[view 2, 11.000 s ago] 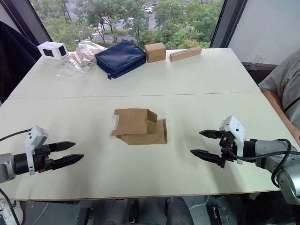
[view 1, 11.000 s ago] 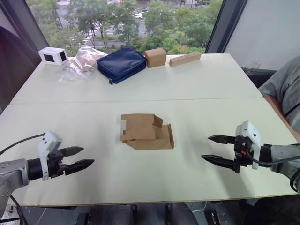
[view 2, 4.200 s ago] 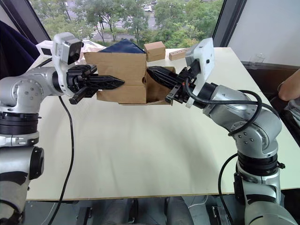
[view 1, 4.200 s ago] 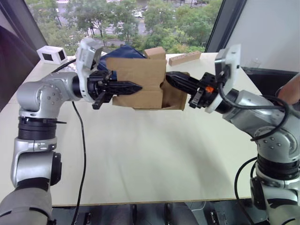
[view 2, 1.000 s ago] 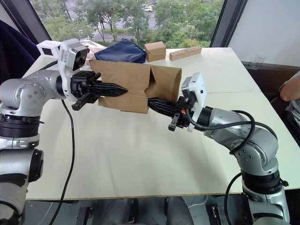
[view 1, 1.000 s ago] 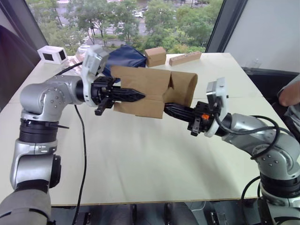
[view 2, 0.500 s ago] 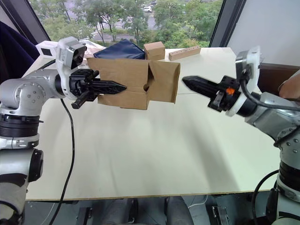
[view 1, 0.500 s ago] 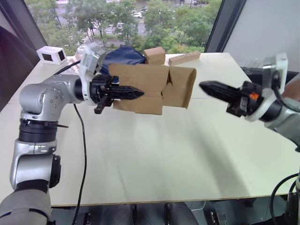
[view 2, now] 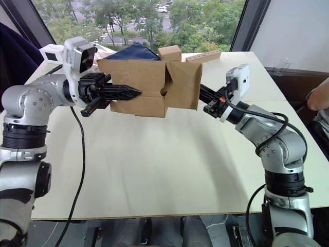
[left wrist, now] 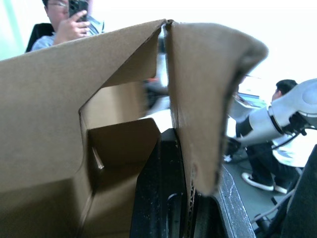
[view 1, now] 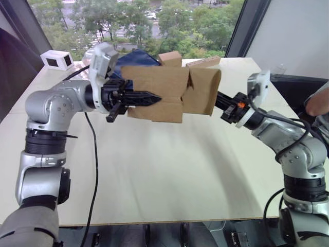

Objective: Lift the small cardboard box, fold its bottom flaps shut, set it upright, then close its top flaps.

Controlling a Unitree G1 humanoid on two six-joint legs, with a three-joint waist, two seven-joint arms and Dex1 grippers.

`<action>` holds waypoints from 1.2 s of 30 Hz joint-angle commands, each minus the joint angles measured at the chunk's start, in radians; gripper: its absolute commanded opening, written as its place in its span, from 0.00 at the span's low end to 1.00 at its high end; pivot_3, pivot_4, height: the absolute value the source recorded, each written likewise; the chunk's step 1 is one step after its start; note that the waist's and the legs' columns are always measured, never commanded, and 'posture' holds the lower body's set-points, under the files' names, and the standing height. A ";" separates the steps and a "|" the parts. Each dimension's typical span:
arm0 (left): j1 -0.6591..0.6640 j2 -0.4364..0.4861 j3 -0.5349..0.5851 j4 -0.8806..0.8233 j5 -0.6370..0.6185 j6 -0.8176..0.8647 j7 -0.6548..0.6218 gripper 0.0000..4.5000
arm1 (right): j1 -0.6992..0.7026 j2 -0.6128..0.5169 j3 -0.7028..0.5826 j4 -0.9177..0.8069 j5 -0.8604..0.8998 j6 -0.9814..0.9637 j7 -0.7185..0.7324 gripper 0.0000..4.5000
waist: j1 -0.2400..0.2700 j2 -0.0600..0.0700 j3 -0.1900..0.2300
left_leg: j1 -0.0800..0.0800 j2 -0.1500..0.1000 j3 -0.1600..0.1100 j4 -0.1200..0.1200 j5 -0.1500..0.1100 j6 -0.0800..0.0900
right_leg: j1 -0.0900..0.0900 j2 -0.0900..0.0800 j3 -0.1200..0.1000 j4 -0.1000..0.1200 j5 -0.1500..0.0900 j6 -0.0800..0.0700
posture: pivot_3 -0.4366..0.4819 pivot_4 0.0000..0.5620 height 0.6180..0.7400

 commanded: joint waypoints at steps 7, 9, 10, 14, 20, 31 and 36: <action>-0.048 0.005 0.003 0.026 0.020 -0.021 -0.031 0.00 | 0.042 0.036 -0.051 -0.060 0.134 0.030 -0.017 0.01 | -0.004 0.000 0.000 | 0.000 0.000 0.000 0.000 0.000 0.000 | 0.001 0.000 0.000 0.000 0.000 0.000 | 0.48 0.27 1.00; -0.061 0.006 0.001 0.038 0.023 -0.022 -0.038 0.00 | 0.044 0.051 -0.052 -0.053 0.156 0.031 -0.017 0.01 | -0.004 0.000 0.000 | 0.000 0.000 0.000 0.000 0.000 0.000 | 0.000 0.000 0.000 0.000 0.000 0.000 | 0.48 0.27 1.00; -0.066 0.006 0.000 0.043 0.025 -0.023 -0.040 0.00 | 0.048 0.060 -0.053 -0.046 0.163 0.029 -0.016 0.01 | -0.004 0.000 0.000 | 0.000 0.000 0.000 0.000 0.000 0.000 | 0.000 0.000 0.000 0.000 0.000 0.000 | 0.48 0.27 1.00; -0.074 0.003 -0.001 0.052 0.030 -0.026 -0.046 0.00 | 0.062 0.089 -0.064 -0.026 0.211 0.030 -0.008 0.23 | -0.003 0.000 0.000 | 0.000 0.000 0.000 0.000 0.000 0.000 | 0.000 0.000 0.000 0.000 0.000 0.000 | 0.48 0.27 1.00; -0.085 -0.002 0.000 0.063 0.034 -0.022 -0.049 0.00 | 0.060 0.167 -0.098 0.023 0.339 0.030 -0.038 0.77 | -0.004 0.000 0.000 | 0.000 0.000 0.000 0.000 0.000 0.000 | 0.000 0.000 0.000 0.000 0.000 0.000 | 0.48 0.27 1.00; -0.088 0.008 0.009 0.056 0.031 -0.011 -0.043 0.00 | 0.054 0.264 -0.104 0.069 0.465 0.031 -0.065 0.92 | -0.005 0.000 0.000 | 0.000 0.000 0.000 0.000 0.000 0.000 | 0.000 0.000 0.000 0.001 0.000 0.000 | 0.48 0.27 1.00; -0.086 0.009 0.012 0.057 0.031 -0.011 -0.038 0.00 | 0.063 0.283 -0.102 0.071 0.518 0.034 -0.075 0.92 | -0.005 0.000 0.000 | 0.000 0.000 0.000 0.000 0.000 0.000 | 0.000 0.000 0.000 0.001 0.000 0.000 | 0.48 0.27 1.00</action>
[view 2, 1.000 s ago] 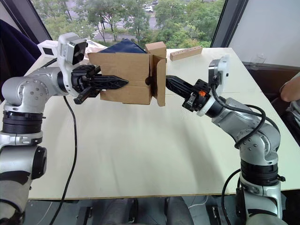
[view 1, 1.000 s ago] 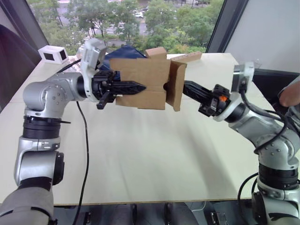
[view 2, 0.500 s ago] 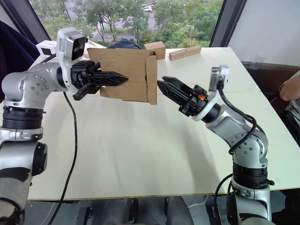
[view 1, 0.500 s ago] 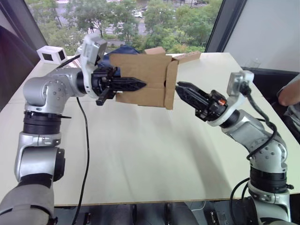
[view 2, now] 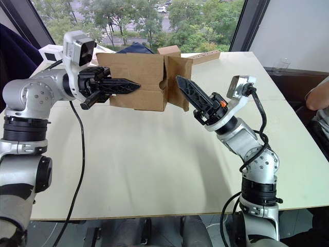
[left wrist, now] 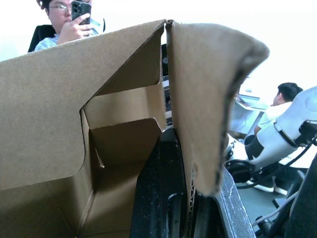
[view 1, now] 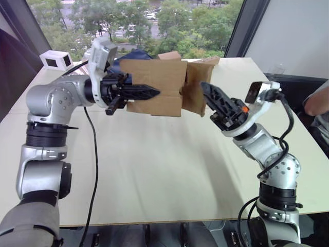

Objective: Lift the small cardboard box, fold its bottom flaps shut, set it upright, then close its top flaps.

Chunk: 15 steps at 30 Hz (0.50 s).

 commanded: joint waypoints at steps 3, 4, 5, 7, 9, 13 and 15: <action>-0.031 0.014 0.024 -0.020 -0.005 0.002 0.002 0.00 | -0.003 0.018 -0.014 -0.023 0.060 -0.016 -0.011 0.92 | 0.000 0.000 0.000 | 0.000 0.000 0.000 0.000 0.000 0.000 | 0.000 0.000 0.000 0.000 0.000 0.000 | 0.48 0.27 1.00; -0.031 0.014 0.025 -0.020 -0.006 0.002 0.002 0.00 | 0.001 0.018 -0.008 -0.026 0.047 -0.019 -0.012 0.92 | 0.000 0.000 0.000 | 0.000 0.000 0.000 0.000 0.000 0.000 | 0.000 0.000 0.000 0.000 0.000 0.000 | 0.48 0.27 1.00; -0.031 0.015 0.025 -0.020 -0.006 0.003 0.003 0.00 | 0.004 0.018 -0.004 -0.029 0.037 -0.020 -0.013 0.92 | 0.000 0.000 0.000 | 0.000 0.000 0.000 0.000 0.000 0.000 | 0.000 0.000 0.000 0.000 0.000 0.000 | 0.48 0.27 1.00; -0.031 0.015 0.026 -0.020 -0.007 0.003 0.003 0.00 | 0.007 0.022 0.000 -0.029 0.029 -0.025 -0.018 0.81 | 0.000 0.000 0.000 | 0.000 0.000 0.000 0.000 0.000 0.000 | 0.000 0.000 0.000 0.000 0.000 0.000 | 0.48 0.27 1.00; -0.031 0.013 0.027 -0.020 -0.007 0.003 0.005 0.00 | 0.011 0.028 0.004 -0.027 0.017 -0.031 -0.021 0.72 | 0.000 0.000 0.000 | 0.000 0.000 0.000 0.000 0.000 0.000 | 0.000 0.000 0.000 0.000 0.000 0.000 | 0.48 0.27 1.00; -0.030 0.012 0.028 -0.022 -0.009 0.003 0.007 0.00 | 0.016 0.042 0.009 -0.028 0.000 -0.048 -0.031 0.47 | 0.000 0.000 0.000 | 0.000 0.000 0.000 0.000 0.000 0.000 | 0.000 0.000 0.000 0.000 0.000 0.000 | 0.48 0.27 1.00; -0.028 0.011 0.032 -0.023 -0.011 0.003 0.012 0.00 | 0.021 0.062 0.016 -0.034 -0.010 -0.063 -0.042 0.47 | 0.000 0.000 0.000 | 0.000 0.000 0.000 0.000 0.000 0.000 | 0.000 0.000 0.000 0.000 0.000 0.000 | 0.48 0.27 1.00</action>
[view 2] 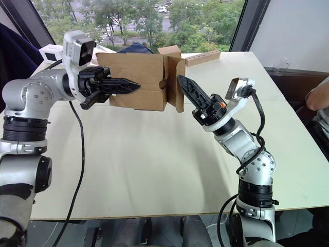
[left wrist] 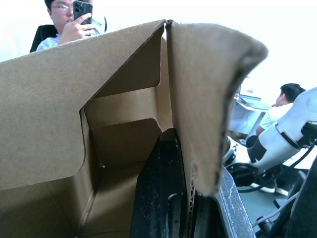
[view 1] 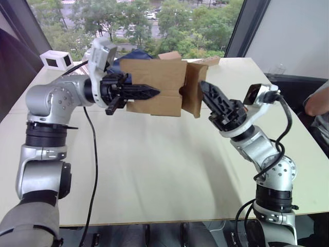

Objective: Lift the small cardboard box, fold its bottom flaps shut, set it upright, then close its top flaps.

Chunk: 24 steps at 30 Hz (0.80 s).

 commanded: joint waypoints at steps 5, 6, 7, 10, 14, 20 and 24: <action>-0.021 0.006 0.038 -0.026 -0.016 0.001 0.021 0.00 | 0.000 0.069 0.023 -0.040 -0.047 -0.067 -0.034 0.47 | 0.000 0.000 0.000 | 0.000 0.000 0.000 0.000 0.000 0.000 | 0.000 0.000 0.000 0.000 0.000 0.000 | 0.48 0.27 1.00; -0.019 0.005 0.039 -0.029 -0.018 0.001 0.023 0.00 | -0.002 0.076 0.025 -0.039 -0.054 -0.074 -0.038 0.47 | -0.001 0.000 0.000 | 0.000 0.000 0.000 0.000 0.000 0.000 | 0.000 0.000 0.000 0.001 0.000 0.000 | 0.48 0.27 1.00; -0.016 0.003 0.041 -0.032 -0.019 0.001 0.027 0.00 | -0.005 0.090 0.026 -0.038 -0.064 -0.088 -0.048 0.47 | -0.001 0.000 0.000 | 0.000 0.000 0.000 0.000 0.000 0.000 | -0.001 0.000 0.000 0.001 0.000 0.000 | 0.48 0.27 1.00; -0.009 -0.003 0.043 -0.037 -0.021 -0.002 0.037 0.00 | -0.013 0.124 0.028 -0.038 -0.078 -0.118 -0.073 0.47 | -0.001 0.000 0.000 | 0.000 0.000 0.000 0.000 0.000 0.000 | -0.001 0.000 0.000 0.002 0.000 0.000 | 0.48 0.27 1.00; 0.003 -0.012 0.043 -0.050 -0.022 -0.006 0.049 0.00 | -0.017 0.178 0.049 -0.060 -0.080 -0.146 -0.108 0.47 | -0.001 0.000 0.000 | 0.000 0.000 0.000 0.000 0.000 0.000 | -0.002 0.000 0.001 0.003 0.000 0.000 | 0.48 0.27 1.00; 0.006 -0.021 0.045 -0.041 -0.018 -0.013 0.055 0.00 | 0.000 0.207 0.092 -0.107 -0.064 -0.136 -0.116 0.47 | -0.002 0.000 0.000 | 0.000 0.000 0.001 0.000 0.000 0.000 | -0.003 0.000 0.001 0.004 0.000 0.000 | 0.48 0.27 1.00; 0.005 -0.024 0.047 -0.035 -0.017 -0.014 0.057 0.00 | 0.007 0.196 0.104 -0.119 -0.065 -0.126 -0.111 0.47 | -0.003 0.000 0.000 | 0.000 0.000 0.001 0.000 0.000 0.000 | -0.003 0.000 0.002 0.005 0.000 0.000 | 0.48 0.27 1.00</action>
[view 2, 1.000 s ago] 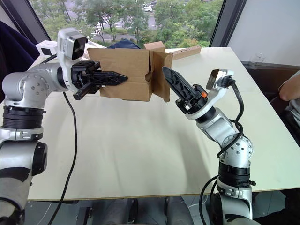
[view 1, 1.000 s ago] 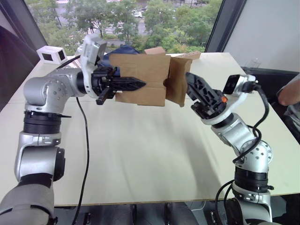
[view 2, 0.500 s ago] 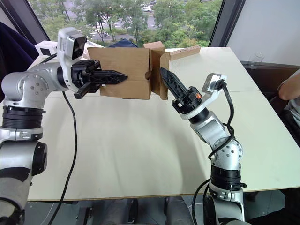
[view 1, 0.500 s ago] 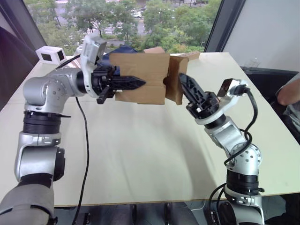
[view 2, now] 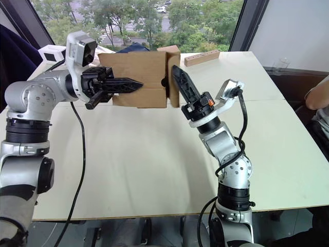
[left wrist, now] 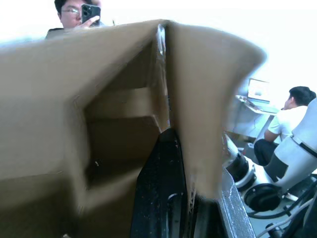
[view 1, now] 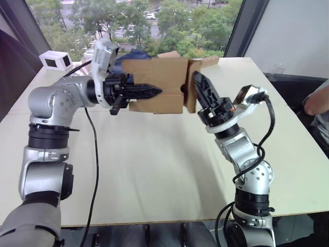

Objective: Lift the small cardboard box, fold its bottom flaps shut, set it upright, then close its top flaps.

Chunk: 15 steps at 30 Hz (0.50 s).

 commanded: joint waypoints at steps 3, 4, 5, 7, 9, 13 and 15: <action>-0.009 0.000 0.034 -0.010 -0.014 -0.011 0.001 0.00 | -0.002 -0.013 0.012 -0.044 0.009 -0.001 0.009 0.47 | 0.000 0.000 0.000 | 0.000 0.000 0.000 0.000 0.000 0.000 | 0.000 0.000 0.000 0.000 0.000 0.000 | 0.48 0.27 1.00; -0.009 -0.001 0.035 -0.011 -0.014 -0.011 0.002 0.00 | -0.002 -0.014 0.011 -0.044 0.006 -0.004 0.007 0.47 | 0.000 0.000 0.000 | 0.000 0.000 0.000 0.000 0.000 0.000 | 0.000 0.000 0.000 0.000 0.000 0.000 | 0.48 0.27 1.00; -0.008 -0.002 0.035 -0.011 -0.015 -0.011 0.003 0.00 | -0.003 -0.015 0.011 -0.042 0.003 -0.006 0.006 0.47 | 0.000 0.000 0.000 | 0.000 0.000 0.000 0.000 0.000 0.000 | 0.000 0.000 0.000 0.000 0.000 0.000 | 0.48 0.27 1.00; -0.007 -0.002 0.036 -0.014 -0.016 -0.010 0.004 0.00 | -0.004 -0.018 0.008 -0.036 -0.009 -0.012 0.003 0.47 | 0.000 0.000 0.000 | 0.000 0.000 0.000 0.000 0.000 0.000 | 0.000 0.000 0.000 0.000 0.000 0.000 | 0.48 0.27 1.00; -0.005 0.000 0.037 -0.016 -0.017 -0.009 0.005 0.00 | -0.002 -0.023 0.007 -0.029 -0.028 -0.017 0.003 0.47 | 0.000 0.000 0.000 | 0.000 0.000 0.000 0.000 0.000 0.000 | 0.000 0.000 0.000 0.000 0.000 0.000 | 0.48 0.27 1.00; -0.007 0.005 0.042 -0.014 -0.020 -0.006 0.003 0.00 | 0.004 -0.035 0.001 -0.016 -0.060 -0.026 0.011 0.47 | 0.000 0.000 0.000 | 0.000 0.000 0.000 0.000 0.000 0.000 | 0.000 0.000 0.000 0.000 0.000 0.000 | 0.48 0.27 1.00; -0.008 0.007 0.044 -0.015 -0.022 -0.004 0.003 0.00 | 0.004 -0.039 -0.004 -0.009 -0.067 -0.032 0.014 0.47 | 0.000 0.000 0.000 | 0.000 0.000 0.000 0.000 0.000 0.000 | 0.000 0.000 0.000 0.000 0.000 0.000 | 0.48 0.27 1.00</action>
